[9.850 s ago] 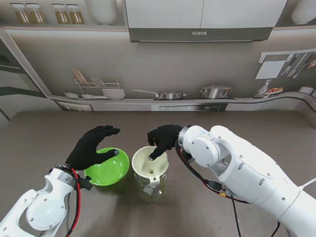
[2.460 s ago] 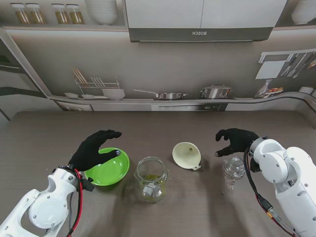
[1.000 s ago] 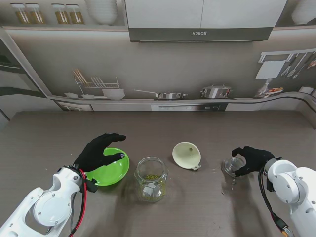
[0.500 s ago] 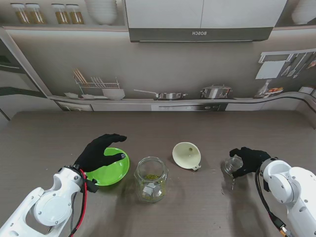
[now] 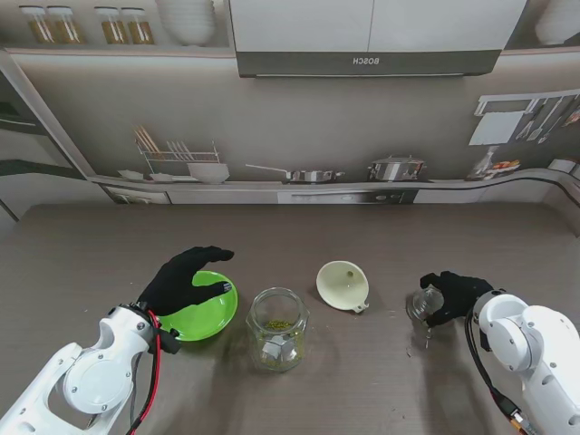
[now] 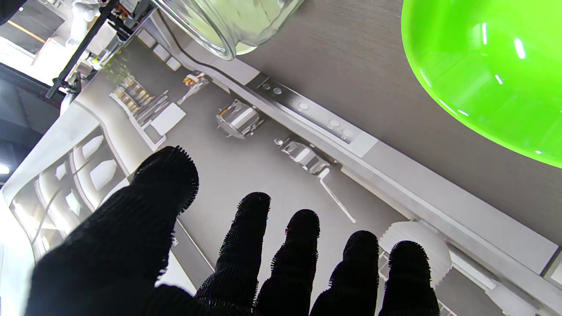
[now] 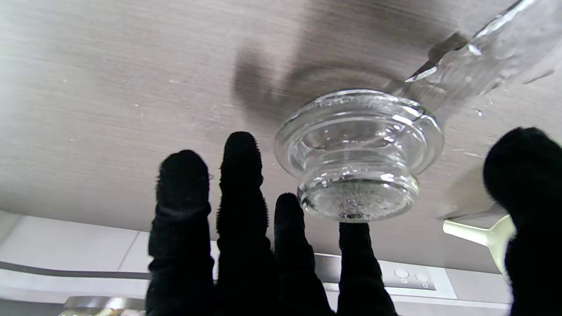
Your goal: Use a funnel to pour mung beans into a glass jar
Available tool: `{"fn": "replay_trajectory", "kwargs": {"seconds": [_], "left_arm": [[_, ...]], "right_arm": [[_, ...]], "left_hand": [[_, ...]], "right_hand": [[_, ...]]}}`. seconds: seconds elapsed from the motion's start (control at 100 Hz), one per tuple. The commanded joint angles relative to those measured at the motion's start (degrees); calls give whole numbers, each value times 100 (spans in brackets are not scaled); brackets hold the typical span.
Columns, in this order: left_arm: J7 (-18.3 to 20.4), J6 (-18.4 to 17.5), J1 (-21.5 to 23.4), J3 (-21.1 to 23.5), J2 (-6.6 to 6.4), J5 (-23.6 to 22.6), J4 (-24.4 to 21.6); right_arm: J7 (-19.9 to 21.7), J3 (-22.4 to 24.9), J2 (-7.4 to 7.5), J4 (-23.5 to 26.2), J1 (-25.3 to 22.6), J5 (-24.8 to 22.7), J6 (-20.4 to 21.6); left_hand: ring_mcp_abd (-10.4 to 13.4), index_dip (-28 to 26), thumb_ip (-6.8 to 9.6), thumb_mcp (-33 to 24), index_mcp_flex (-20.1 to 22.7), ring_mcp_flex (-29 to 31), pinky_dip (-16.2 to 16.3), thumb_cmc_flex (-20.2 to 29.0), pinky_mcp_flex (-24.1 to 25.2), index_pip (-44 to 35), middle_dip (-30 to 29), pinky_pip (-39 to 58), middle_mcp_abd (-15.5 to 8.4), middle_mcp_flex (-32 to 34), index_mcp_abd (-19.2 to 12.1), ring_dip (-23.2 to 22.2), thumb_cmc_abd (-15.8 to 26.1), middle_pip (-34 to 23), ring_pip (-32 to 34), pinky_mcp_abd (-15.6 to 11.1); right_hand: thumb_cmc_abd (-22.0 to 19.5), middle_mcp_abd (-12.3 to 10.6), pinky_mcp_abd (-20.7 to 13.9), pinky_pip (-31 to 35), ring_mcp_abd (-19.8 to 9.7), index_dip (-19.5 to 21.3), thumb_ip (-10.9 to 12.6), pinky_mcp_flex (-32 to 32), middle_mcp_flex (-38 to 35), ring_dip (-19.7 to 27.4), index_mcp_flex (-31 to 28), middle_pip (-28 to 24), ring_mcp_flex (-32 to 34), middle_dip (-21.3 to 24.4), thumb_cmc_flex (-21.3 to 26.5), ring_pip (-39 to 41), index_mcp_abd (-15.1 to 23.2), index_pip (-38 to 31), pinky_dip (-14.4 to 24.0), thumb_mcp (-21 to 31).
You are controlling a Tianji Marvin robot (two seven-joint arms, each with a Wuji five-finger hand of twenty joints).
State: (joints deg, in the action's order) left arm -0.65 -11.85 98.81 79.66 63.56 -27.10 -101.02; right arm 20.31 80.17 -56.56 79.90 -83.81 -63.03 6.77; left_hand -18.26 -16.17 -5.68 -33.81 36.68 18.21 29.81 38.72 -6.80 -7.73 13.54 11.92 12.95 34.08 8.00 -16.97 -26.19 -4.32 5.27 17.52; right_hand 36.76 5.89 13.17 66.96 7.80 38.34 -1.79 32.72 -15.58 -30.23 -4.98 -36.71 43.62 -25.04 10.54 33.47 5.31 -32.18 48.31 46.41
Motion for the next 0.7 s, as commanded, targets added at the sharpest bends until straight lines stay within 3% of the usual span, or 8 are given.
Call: {"fn": "replay_trajectory", "kwargs": {"seconds": [0.0,0.31,0.64,0.67,0.69], "left_arm": [[118,19,1,-8,2,21,2],[141,41,-16,-28,-1,36,12],[157,65,-28,-44,-2,55,18],[162,67,-31,-47,-3,60,20],[166,68,-33,-49,-3,62,21]], "right_arm": [[79,-64,-15,-88,11,41,-36],[-22,-313,-17,-326,206,177,-67],[-7,-594,-12,-591,430,370,-113],[-15,-617,-11,-619,446,381,-115],[-20,-633,-11,-639,457,386,-117]], "left_hand": [[97,-5,168,120,-90,31,-30,140,103,69,-8,-196,-17,-33,-47,17,256,39,-20,-210],[103,-8,170,131,-76,31,-29,147,111,63,-7,-199,-20,-36,-41,16,274,41,-20,-209],[89,-8,175,149,-71,28,-26,148,112,63,-10,-198,7,-41,-30,16,295,45,-23,-212],[97,-8,175,152,-72,22,-26,148,114,63,-9,-198,-7,-36,-34,17,304,43,-26,-209],[94,-8,174,155,-70,28,-26,147,112,62,-9,-197,-5,-36,-37,16,303,43,-24,-210]], "right_hand": [[256,56,-9,229,147,194,207,112,69,-108,63,-182,221,-131,138,126,-63,-242,98,167],[581,-213,1,304,80,213,358,385,-476,-294,-119,-837,653,-622,752,590,40,-1291,-15,162],[771,-490,-51,526,-279,126,374,833,-1304,-540,-651,-1512,1378,-1212,1511,1237,174,-2370,-84,-124],[803,-498,-52,543,-293,64,546,882,-1338,-527,-671,-1525,1427,-1272,1513,1227,180,-2448,-121,197],[964,-502,-52,559,-301,-4,234,898,-1353,-524,-681,-1517,1450,-1304,1390,1224,177,-2501,-151,937]]}}
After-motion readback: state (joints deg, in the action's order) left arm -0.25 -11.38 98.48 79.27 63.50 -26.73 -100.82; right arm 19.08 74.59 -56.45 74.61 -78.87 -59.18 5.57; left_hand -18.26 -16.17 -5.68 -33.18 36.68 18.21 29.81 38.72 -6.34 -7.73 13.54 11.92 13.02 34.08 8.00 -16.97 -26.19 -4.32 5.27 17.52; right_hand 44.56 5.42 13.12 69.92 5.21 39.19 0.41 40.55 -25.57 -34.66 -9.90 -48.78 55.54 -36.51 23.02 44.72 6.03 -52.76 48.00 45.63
